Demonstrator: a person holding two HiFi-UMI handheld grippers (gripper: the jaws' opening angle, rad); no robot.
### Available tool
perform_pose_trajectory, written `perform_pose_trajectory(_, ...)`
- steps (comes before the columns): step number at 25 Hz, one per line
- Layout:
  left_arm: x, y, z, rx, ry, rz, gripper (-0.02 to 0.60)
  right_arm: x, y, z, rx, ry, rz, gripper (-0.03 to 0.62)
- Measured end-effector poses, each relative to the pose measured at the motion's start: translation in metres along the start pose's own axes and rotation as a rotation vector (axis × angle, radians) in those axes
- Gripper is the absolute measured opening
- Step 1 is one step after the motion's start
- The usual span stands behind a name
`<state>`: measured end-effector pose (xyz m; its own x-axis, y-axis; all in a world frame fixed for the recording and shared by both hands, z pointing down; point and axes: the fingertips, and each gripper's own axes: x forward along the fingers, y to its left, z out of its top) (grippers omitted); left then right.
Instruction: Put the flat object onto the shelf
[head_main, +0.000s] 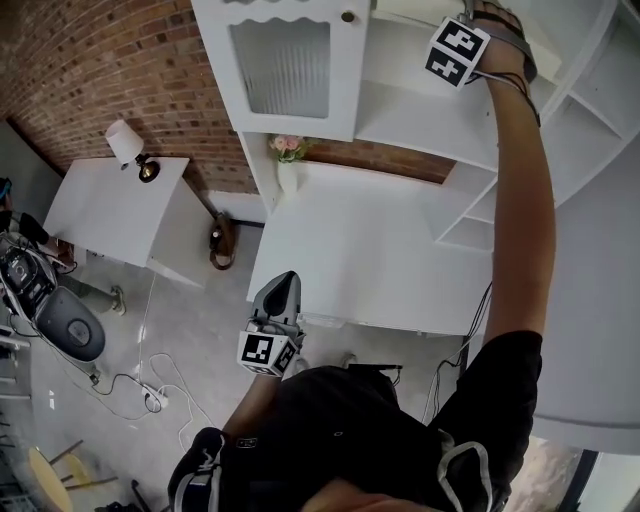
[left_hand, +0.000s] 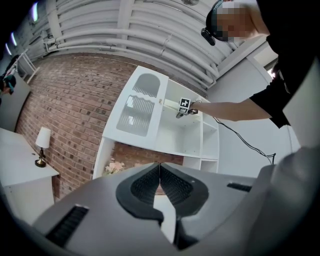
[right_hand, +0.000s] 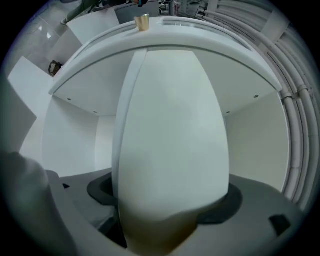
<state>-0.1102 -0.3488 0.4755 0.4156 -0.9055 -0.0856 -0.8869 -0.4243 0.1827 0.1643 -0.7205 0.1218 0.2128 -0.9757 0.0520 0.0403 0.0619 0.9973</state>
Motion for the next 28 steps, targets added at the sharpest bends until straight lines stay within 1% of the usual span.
perform_pose_trajectory(3,0.001,0.005,-0.005,-0.006,-0.002,0.003,0.012,0.011,-0.004,0.003,0.002,-0.031,-0.037,0.408)
perform_pose_trajectory(7,0.001,0.010,-0.009,-0.011,0.008,0.016,0.012,0.013,-0.003,0.003,0.010,-0.049,-0.020,0.414)
perform_pose_trajectory(12,-0.004,0.001,-0.008,-0.024,-0.002,0.014,0.012,0.004,-0.004,0.009,0.023,-0.091,-0.025,0.431)
perform_pose_trajectory(15,-0.005,-0.002,-0.007,-0.021,0.002,0.010,0.012,-0.010,-0.009,0.009,0.058,-0.133,-0.083,0.433)
perform_pose_trajectory(19,-0.009,-0.006,-0.006,-0.029,0.005,-0.001,0.012,-0.041,-0.006,0.005,0.043,-0.157,-0.125,0.433)
perform_pose_trajectory(21,-0.010,-0.008,-0.008,-0.027,0.005,-0.017,0.012,-0.070,-0.007,0.002,0.065,-0.193,-0.185,0.433)
perform_pose_trajectory(22,-0.010,-0.009,-0.009,-0.027,0.004,-0.023,0.012,-0.091,-0.008,0.001,0.116,-0.237,-0.216,0.431)
perform_pose_trajectory(23,-0.010,-0.010,-0.009,-0.027,0.001,-0.026,0.012,-0.116,-0.006,0.001,0.203,-0.303,-0.234,0.430)
perform_pose_trajectory(24,-0.010,-0.011,-0.008,-0.027,-0.002,-0.028,0.012,-0.143,0.000,0.000,0.320,-0.383,-0.228,0.430)
perform_pose_trajectory(25,-0.010,-0.013,-0.008,-0.026,-0.004,-0.033,0.012,-0.170,0.012,-0.002,0.447,-0.464,-0.198,0.428)
perform_pose_trajectory(26,-0.009,-0.015,-0.008,-0.025,-0.004,-0.041,0.012,-0.197,0.031,-0.006,0.563,-0.534,-0.149,0.426)
perform_pose_trajectory(27,-0.009,-0.018,-0.008,-0.023,-0.003,-0.052,0.012,-0.220,0.054,-0.012,0.653,-0.582,-0.095,0.423)
perform_pose_trajectory(28,-0.008,-0.021,-0.007,-0.021,-0.002,-0.062,0.012,-0.241,0.082,-0.020,0.721,-0.603,-0.047,0.416)
